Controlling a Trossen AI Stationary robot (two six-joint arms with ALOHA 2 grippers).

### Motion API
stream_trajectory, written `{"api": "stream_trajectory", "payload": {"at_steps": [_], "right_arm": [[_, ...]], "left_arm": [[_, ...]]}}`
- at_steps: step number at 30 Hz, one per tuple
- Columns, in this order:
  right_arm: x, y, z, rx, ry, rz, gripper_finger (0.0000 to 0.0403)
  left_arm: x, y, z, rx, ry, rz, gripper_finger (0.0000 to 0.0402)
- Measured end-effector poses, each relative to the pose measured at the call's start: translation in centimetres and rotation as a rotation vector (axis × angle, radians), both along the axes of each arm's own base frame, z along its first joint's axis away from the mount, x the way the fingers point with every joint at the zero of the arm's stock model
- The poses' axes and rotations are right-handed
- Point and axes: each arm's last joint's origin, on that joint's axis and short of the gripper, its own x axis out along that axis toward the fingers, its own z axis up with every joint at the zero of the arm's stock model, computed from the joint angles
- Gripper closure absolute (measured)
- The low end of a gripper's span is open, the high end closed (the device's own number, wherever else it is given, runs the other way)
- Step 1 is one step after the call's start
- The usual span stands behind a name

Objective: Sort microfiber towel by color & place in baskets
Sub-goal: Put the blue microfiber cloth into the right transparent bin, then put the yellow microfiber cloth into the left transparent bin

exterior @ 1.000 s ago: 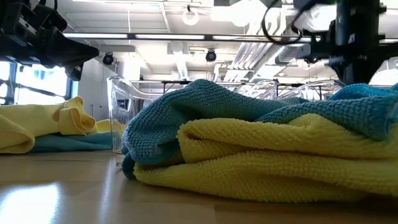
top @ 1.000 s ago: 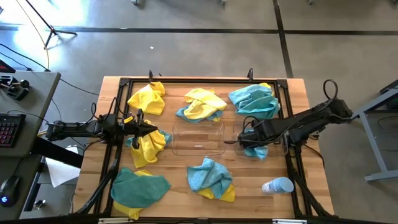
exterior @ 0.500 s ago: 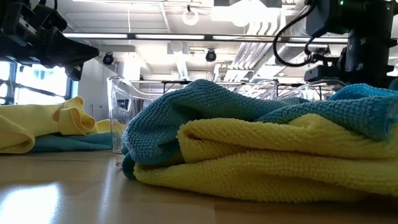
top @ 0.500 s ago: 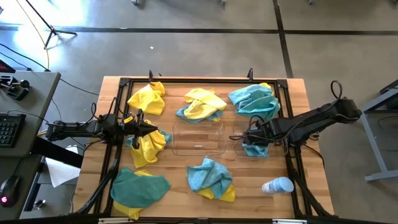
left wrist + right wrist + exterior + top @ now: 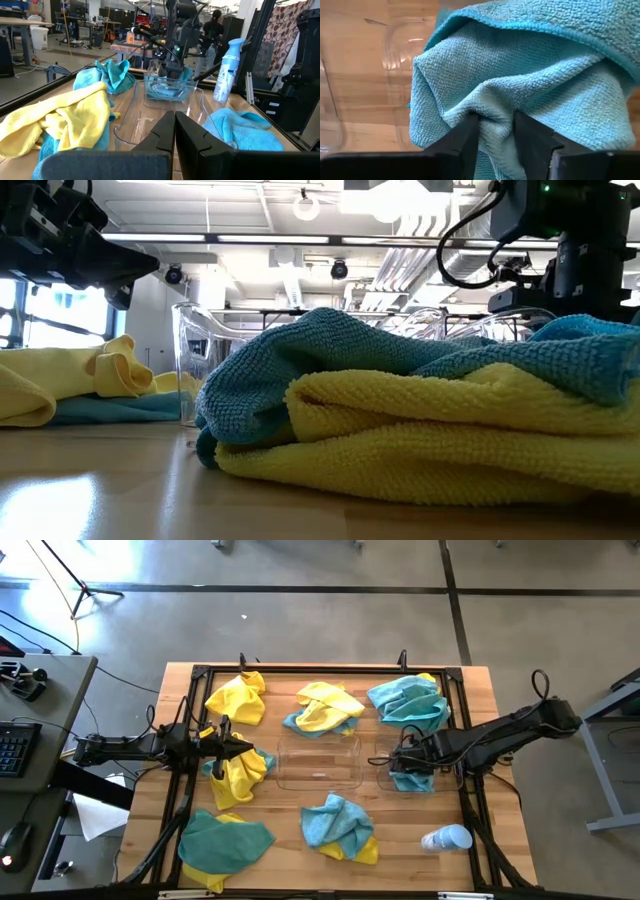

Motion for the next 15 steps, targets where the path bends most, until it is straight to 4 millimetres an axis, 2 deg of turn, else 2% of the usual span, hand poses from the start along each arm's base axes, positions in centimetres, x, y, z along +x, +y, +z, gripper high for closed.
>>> {"api": "stream_trajectory", "payload": {"at_steps": [6,15], "right_arm": [[0.2,0.0,1.9,-0.017,-0.043,0.042,0.0261],[0.4,0.0,5.4,-0.035,-0.056,0.095,0.0258]], "left_arm": [[0.0,0.0,0.0,0.000,0.000,0.001,0.0402],[0.0,0.0,0.0,0.000,0.000,0.001,0.0402]]}}
